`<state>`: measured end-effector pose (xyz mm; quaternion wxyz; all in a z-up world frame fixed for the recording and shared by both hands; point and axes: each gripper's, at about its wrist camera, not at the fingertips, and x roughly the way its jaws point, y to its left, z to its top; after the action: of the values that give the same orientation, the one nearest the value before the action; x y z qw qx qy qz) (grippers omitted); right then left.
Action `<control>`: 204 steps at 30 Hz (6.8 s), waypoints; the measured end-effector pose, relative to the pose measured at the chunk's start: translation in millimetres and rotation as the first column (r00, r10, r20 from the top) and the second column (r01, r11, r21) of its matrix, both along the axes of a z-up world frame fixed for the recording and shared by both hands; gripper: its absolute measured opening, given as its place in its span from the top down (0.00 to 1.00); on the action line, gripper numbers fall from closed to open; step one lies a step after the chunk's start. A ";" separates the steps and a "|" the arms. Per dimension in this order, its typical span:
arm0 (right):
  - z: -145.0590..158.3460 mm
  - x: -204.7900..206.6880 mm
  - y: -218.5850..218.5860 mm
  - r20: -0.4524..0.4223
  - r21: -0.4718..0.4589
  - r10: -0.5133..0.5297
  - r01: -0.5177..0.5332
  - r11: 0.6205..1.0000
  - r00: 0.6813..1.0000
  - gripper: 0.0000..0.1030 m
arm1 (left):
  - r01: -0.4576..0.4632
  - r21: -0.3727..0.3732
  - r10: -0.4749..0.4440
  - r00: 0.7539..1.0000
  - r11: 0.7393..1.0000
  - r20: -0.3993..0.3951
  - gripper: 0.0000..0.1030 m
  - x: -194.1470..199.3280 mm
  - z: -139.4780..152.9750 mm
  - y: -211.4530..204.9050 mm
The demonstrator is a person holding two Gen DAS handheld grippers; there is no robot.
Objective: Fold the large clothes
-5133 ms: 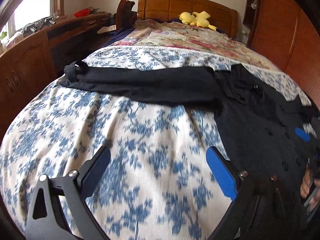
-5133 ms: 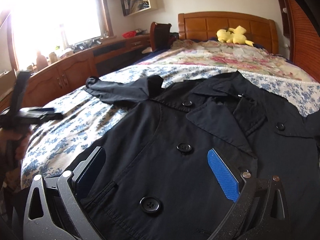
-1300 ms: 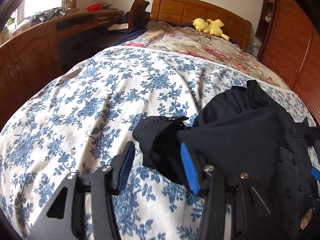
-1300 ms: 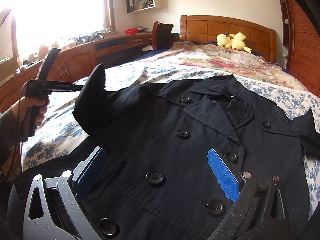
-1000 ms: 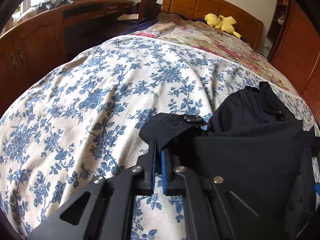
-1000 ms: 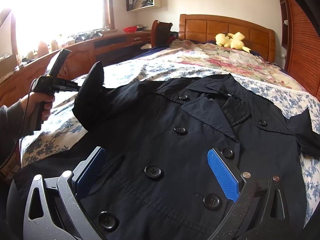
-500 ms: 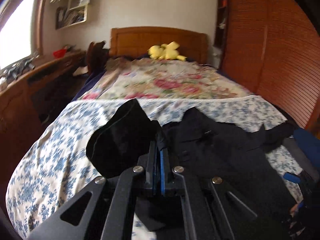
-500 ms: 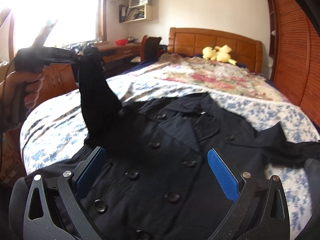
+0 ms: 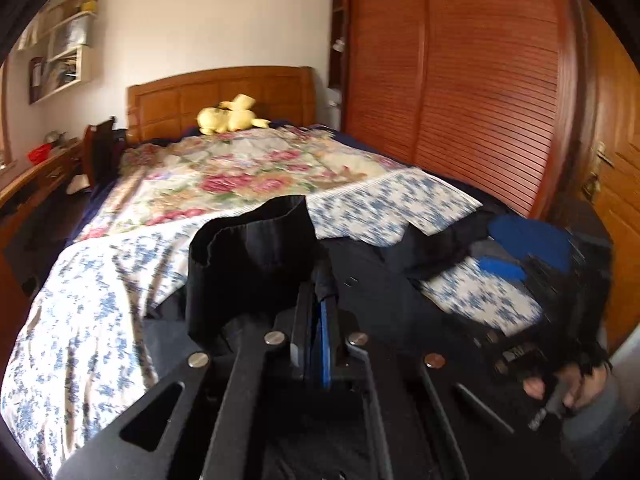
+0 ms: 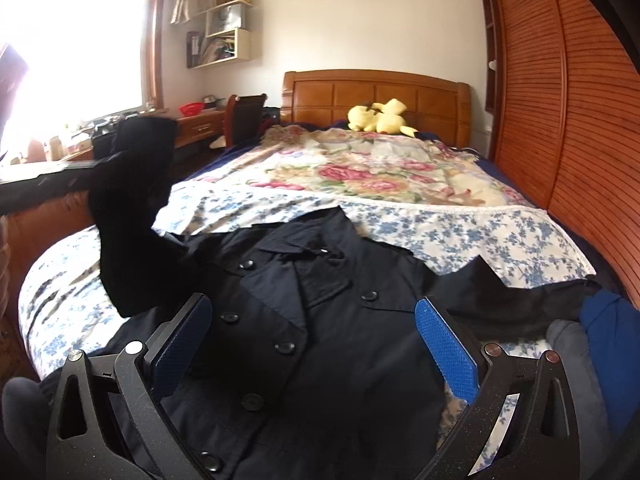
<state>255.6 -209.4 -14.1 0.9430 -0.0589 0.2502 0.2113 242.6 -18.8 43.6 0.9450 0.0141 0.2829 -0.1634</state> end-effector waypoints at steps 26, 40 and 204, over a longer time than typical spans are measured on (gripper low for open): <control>-37.0 17.6 22.5 -0.070 -0.051 0.015 -0.018 0.999 0.997 0.00 | -0.018 -0.055 0.013 0.997 0.998 -0.080 0.63 -81.1 -69.2 22.9; -90.6 41.2 43.2 -0.184 -0.044 0.059 -0.069 0.997 0.981 0.01 | -0.142 -0.015 0.140 0.987 0.990 -0.081 0.63 -53.8 -108.1 65.8; -89.0 -25.7 -107.6 -0.224 -0.109 -0.090 0.067 0.992 0.970 0.46 | -0.050 -0.016 0.049 0.996 0.999 -0.081 0.60 51.1 -183.9 -7.1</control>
<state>229.9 -317.0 -103.1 0.9114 -0.0717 0.3694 0.1664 293.7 -26.0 -140.3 0.9367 -0.0078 0.3196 -0.1429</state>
